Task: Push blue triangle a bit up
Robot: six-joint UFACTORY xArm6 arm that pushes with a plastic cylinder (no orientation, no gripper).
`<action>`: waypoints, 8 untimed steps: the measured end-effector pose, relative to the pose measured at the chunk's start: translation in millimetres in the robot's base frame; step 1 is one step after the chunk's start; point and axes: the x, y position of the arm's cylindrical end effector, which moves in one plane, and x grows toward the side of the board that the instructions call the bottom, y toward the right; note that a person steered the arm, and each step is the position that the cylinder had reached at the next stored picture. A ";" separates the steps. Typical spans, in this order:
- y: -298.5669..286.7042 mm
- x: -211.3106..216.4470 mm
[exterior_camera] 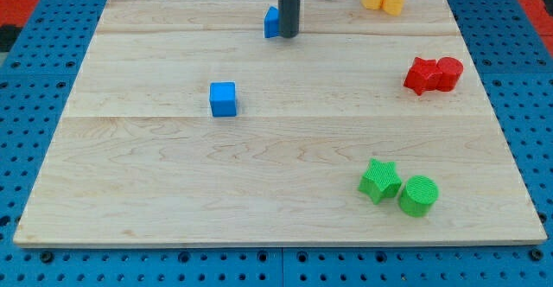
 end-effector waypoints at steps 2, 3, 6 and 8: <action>4.3 -12.9; 0.4 43.3; -37.5 -32.2; -37.6 -45.5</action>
